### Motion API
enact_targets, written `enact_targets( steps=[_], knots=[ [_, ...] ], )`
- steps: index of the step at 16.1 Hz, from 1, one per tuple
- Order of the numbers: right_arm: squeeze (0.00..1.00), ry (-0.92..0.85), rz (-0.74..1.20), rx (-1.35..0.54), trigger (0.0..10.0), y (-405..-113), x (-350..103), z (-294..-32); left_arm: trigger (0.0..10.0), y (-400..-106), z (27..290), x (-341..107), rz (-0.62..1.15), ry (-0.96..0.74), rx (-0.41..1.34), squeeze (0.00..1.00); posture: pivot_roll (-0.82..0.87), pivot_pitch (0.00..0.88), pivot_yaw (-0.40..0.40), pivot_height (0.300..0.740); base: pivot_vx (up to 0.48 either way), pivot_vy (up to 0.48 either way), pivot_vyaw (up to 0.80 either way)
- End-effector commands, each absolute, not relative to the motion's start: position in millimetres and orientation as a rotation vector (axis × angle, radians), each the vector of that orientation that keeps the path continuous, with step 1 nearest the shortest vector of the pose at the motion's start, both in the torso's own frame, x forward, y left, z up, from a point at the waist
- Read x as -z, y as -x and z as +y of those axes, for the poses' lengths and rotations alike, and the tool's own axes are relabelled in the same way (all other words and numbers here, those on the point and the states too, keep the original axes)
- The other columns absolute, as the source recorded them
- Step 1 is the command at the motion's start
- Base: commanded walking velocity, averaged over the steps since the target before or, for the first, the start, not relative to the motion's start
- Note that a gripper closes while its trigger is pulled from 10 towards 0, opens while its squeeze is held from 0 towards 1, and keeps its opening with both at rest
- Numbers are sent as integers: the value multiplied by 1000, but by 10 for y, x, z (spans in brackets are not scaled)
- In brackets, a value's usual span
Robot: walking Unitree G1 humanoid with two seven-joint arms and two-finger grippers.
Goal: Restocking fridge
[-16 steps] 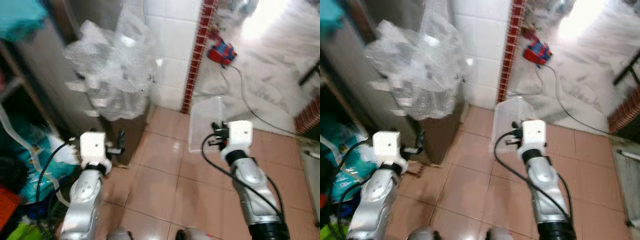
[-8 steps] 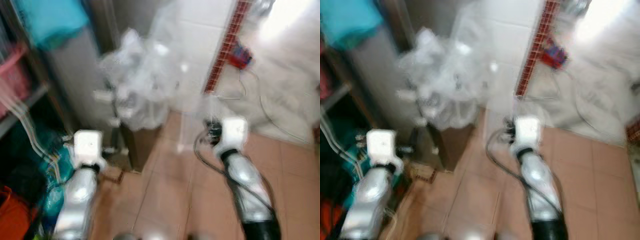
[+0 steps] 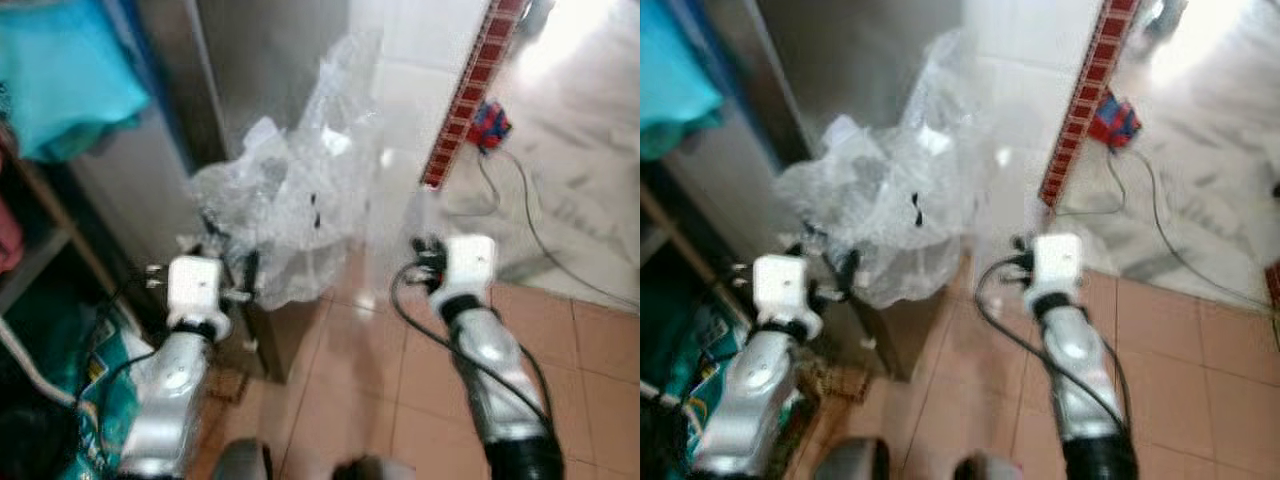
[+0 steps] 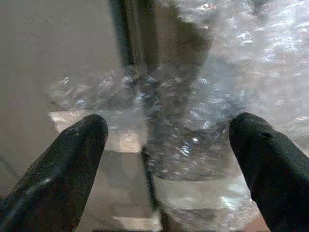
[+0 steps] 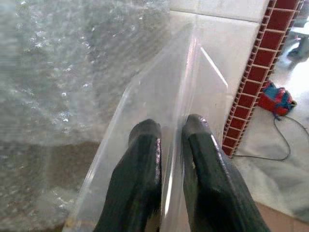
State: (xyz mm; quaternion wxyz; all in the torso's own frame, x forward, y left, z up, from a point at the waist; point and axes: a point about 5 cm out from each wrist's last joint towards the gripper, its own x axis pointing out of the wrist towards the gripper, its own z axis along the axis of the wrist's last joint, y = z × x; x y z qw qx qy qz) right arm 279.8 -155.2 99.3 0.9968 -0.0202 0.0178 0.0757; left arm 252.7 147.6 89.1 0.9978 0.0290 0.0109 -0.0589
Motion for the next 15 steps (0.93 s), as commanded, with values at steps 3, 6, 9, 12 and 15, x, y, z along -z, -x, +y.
enact_targets(
  steps=[3, 6, 9, 12, 15],
  knots=[
    [0, 58, 34, -128, 10000, -2785, -1000, -1647, 10000, -2532, 1428, -922, 2, -74, 119, 0, 28, 48, 5, 740, 0, 0, 0],
    [0, 65, 46, -133, 10000, -2753, -963, -1669, 10000, -2592, 1408, -989, -33, -76, 115, 0, 25, 50, 3, 740, 0, 0, 0],
    [0, 69, 55, -134, 10000, -2721, -935, -1691, 10000, -2611, 1420, -1028, -57, -98, 85, 0, 21, 50, 4, 740, 0, 0, 0],
    [0, 69, 56, -134, 10000, -2728, -938, -1688, 10000, -2688, 1365, -1052, -63, -66, 107, 0, 16, 48, 2, 740, 0, 0, 0],
    [0, 66, 54, -150, 10000, -2745, -949, -1670, 10000, -2777, 1262, -1058, -56, -27, 150, 0, 13, 45, -1, 740, 0, 0, 0]
  ],
)
